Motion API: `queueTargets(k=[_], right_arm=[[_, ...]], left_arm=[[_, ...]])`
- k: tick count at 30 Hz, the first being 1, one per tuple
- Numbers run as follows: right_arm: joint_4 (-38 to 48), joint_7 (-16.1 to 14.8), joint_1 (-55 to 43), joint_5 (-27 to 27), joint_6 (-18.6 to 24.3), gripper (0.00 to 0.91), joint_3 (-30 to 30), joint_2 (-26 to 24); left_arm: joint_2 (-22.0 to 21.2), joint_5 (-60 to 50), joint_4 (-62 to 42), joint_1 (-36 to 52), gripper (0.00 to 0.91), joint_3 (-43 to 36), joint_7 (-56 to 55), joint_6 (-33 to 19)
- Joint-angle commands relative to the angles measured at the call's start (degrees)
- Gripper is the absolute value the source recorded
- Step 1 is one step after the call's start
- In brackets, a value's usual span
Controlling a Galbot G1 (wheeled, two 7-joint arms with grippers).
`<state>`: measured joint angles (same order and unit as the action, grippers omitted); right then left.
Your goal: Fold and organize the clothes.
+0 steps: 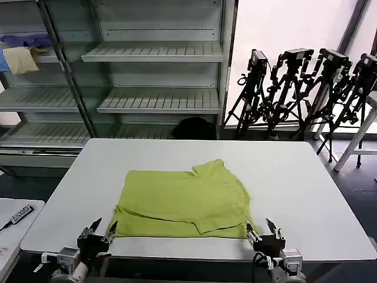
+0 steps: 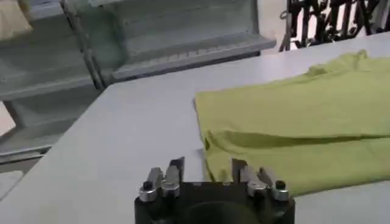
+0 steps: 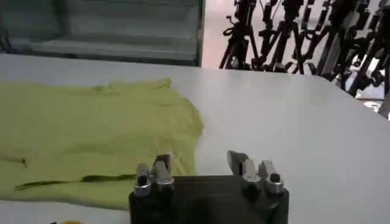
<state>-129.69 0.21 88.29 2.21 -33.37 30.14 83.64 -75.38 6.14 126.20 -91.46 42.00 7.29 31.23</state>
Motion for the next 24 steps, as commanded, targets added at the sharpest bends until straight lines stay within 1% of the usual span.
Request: queueTargets(k=[1,6,8,10,13,14,16,19,24], right_arm=[[2.98,-0.45,-9.41,0.08,-0.03,0.907,-0.61,-0.36],[11.88,-0.72,-20.38,0.88,-0.3,0.907,-2.63,-0.86],[16.2,-1.29,-24.38,2.14,-0.39,0.907,-3.2,-0.55],[20.17,-1.69,-27.73,2.22,-0.41,0.907,-3.89,-0.51],[27.02,-1.95,-36.19,2.97,-0.46,0.907,-5.19,0.26],[28.82,-1.95,-37.41,2.94,-0.45,0.907,-5.37,0.58],[33.54,-2.56,-40.99,2.82,-0.42,0.907,-5.89,1.5],[38.36,-2.51,-44.31,2.2,-0.35,0.907,-6.9,2.48],[44.4,-2.93,-47.52,0.02,-0.31,0.907,-6.71,4.74]], left_arm=[[2.05,2.99,-2.03,10.19,0.907,-0.14,0.3,1.79],[4.85,3.75,-6.45,20.87,0.907,-3.75,0.68,2.04],[6.13,3.9,-10.24,25.05,0.907,-5.27,1.22,2.09],[7.02,4.42,-13.55,28.99,0.907,-6.72,2.11,2.12],[8.14,5.24,-20.17,34.88,0.907,-9.55,2.1,2.15],[8.3,5.25,-23.21,36.48,0.907,-10.38,2.26,2.15],[8.45,5.9,-26.35,39.29,0.907,-12.04,2.36,2.16],[8.24,6.44,-30.72,42.77,0.907,-14.1,3.25,2.2],[7.7,5.68,-37.85,47.27,0.907,-16.35,5.19,2.16]])
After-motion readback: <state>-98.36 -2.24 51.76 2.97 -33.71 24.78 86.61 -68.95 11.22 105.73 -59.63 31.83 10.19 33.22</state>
